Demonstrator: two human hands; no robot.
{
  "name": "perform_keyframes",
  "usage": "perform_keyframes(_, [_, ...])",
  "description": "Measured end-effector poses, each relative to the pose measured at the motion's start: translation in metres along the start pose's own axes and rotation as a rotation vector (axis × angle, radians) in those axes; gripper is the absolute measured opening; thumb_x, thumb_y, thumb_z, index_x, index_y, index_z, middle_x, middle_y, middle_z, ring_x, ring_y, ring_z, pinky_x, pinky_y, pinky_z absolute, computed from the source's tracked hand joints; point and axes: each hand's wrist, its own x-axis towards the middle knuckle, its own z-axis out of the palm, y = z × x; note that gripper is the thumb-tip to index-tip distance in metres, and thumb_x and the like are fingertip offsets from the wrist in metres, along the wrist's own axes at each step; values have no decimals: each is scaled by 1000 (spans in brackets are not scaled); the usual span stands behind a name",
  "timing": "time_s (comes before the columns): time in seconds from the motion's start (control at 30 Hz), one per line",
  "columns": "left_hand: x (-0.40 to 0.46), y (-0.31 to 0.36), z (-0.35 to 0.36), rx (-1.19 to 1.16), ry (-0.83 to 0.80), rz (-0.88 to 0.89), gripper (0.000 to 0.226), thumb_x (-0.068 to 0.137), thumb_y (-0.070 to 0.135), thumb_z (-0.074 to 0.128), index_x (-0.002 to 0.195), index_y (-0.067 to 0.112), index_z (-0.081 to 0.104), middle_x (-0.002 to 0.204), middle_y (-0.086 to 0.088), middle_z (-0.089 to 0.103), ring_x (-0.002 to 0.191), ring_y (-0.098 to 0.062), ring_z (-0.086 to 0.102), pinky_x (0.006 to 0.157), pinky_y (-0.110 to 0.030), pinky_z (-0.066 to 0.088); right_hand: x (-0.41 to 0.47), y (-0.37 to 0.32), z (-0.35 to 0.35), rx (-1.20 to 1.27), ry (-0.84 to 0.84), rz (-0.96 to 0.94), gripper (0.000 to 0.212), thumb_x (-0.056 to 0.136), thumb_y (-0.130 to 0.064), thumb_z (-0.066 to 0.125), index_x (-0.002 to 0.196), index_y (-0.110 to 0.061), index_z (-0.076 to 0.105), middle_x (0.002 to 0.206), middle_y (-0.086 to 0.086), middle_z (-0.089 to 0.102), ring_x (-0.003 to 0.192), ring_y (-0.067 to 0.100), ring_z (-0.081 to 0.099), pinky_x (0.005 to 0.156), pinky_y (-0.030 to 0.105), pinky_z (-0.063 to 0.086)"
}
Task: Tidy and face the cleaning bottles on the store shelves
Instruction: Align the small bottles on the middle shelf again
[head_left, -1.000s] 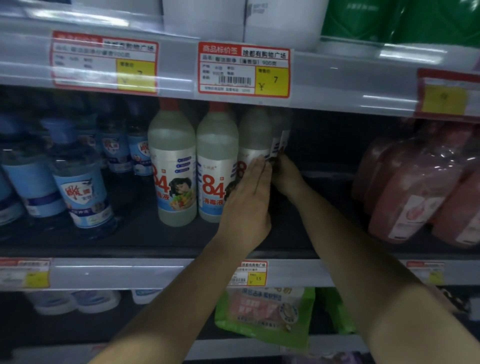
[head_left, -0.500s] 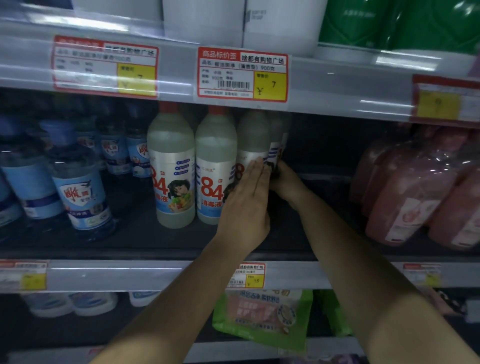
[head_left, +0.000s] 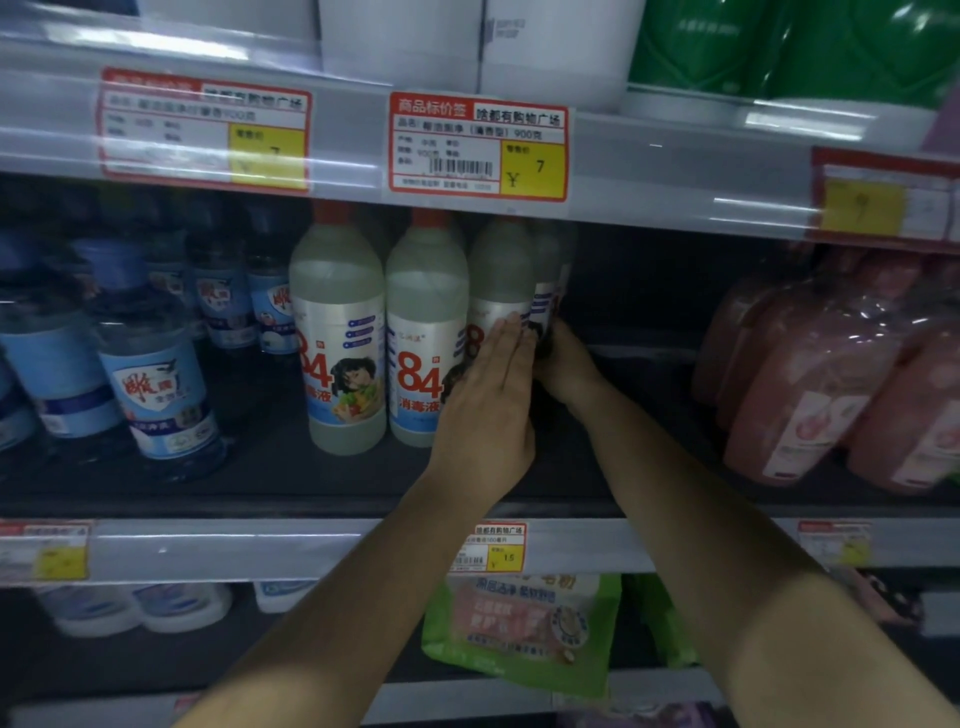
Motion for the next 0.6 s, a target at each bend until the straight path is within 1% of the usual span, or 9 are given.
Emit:
perform_keyframes(0.07, [0,-1,0,7,8,1,73,68,-8,53,138,-5,32,146,-24,31,135,-35,31,108,-43,19,3,3,2,-20,37,14,61,77,-19,71,132,-11,45,121,4,60,110,18,58,66,12,41])
perform_keyframes(0.13, [0,-1,1,15,11,2,71,69,-7,53,137,-5,34,145,-25,32,135,-35,33,107,-44,19,4,4,0,-9,37,20,61,74,-21,73,128,-8,47,117,6,62,107,18,60,65,12,43])
perform_keyframes(0.17, [0,0,1,17,11,4,71,69,-5,52,138,-5,34,145,-24,32,135,-35,33,107,-44,19,3,4,-2,-4,13,14,60,74,-19,73,128,-9,47,115,3,62,104,15,61,64,11,44])
perform_keyframes(0.23, [0,-1,1,19,3,4,71,71,-3,52,139,-3,32,147,-23,30,136,-34,31,108,-42,18,-1,1,-7,22,-84,16,60,79,-10,70,132,-17,43,113,-8,58,100,4,57,65,7,44])
perform_keyframes(0.27, [1,-1,1,19,-2,3,72,71,-2,53,140,-3,31,147,-23,29,137,-33,30,108,-42,18,-3,0,-10,35,-130,19,65,81,-8,69,137,-21,38,116,-10,55,102,4,54,67,8,43])
perform_keyframes(0.33, [1,-2,1,22,-9,2,72,72,-1,54,140,-3,30,148,-22,28,137,-33,29,108,-41,19,-5,0,-13,22,-167,15,69,82,-8,68,141,-23,34,124,-6,52,110,8,50,71,10,40])
perform_keyframes(0.43, [1,-2,2,29,-5,-5,69,72,2,50,138,-4,33,147,-23,29,137,-33,30,107,-41,21,-5,0,-10,-29,-103,4,70,79,-12,72,139,-21,37,134,2,52,118,14,50,85,20,41])
perform_keyframes(0.53, [1,-1,2,31,-3,-9,68,71,5,46,138,-4,35,147,-22,30,136,-33,30,107,-41,18,-7,-2,-8,-26,-75,-11,74,77,-14,74,140,-21,35,135,2,51,121,15,48,92,24,38])
perform_keyframes(0.6, [1,-2,2,40,-2,-5,68,71,5,47,138,-4,35,147,-22,30,136,-32,30,107,-40,18,-6,-2,-8,-25,-71,-11,72,78,-14,73,139,-19,35,129,-2,52,117,12,49,92,24,38])
